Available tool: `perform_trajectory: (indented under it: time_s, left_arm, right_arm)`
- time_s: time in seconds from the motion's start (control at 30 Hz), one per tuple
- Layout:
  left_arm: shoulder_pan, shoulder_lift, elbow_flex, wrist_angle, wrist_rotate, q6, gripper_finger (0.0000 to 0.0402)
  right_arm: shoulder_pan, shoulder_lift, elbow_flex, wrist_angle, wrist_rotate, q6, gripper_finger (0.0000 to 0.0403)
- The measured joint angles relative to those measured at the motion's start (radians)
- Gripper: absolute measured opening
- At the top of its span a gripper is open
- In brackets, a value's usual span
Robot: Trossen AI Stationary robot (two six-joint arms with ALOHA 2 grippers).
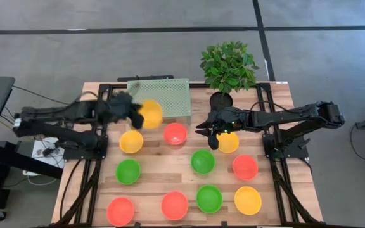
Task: Pick & Place Mini bowls
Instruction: Put the yellow bowl on the shelf
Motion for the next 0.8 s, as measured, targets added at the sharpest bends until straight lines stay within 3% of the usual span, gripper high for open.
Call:
perform_trajectory:
  time_s: [0.1,0.47,0.63,0.8]
  left_arm:
    - [0.141,-0.036,0.0,-0.044,0.009,-0.001,0.0006]
    - [0.59,0.018,0.0,-0.101,0.311,-0.003,0.0008]
    - [0.685,0.095,0.0,-0.107,0.391,0.033,0.0012]
    - [0.727,0.151,0.0,-0.155,0.409,0.044,0.001]
  right_arm:
    - [0.0,0.0,0.0,0.0,0.0,0.0,0.0102]
    - [0.0,0.0,0.0,0.0,0.0,0.0,0.0102]
    - [0.0,0.0,0.0,0.0,0.0,0.0,0.0102]
    - [0.0,0.0,0.0,0.0,0.0,0.0,0.0102]
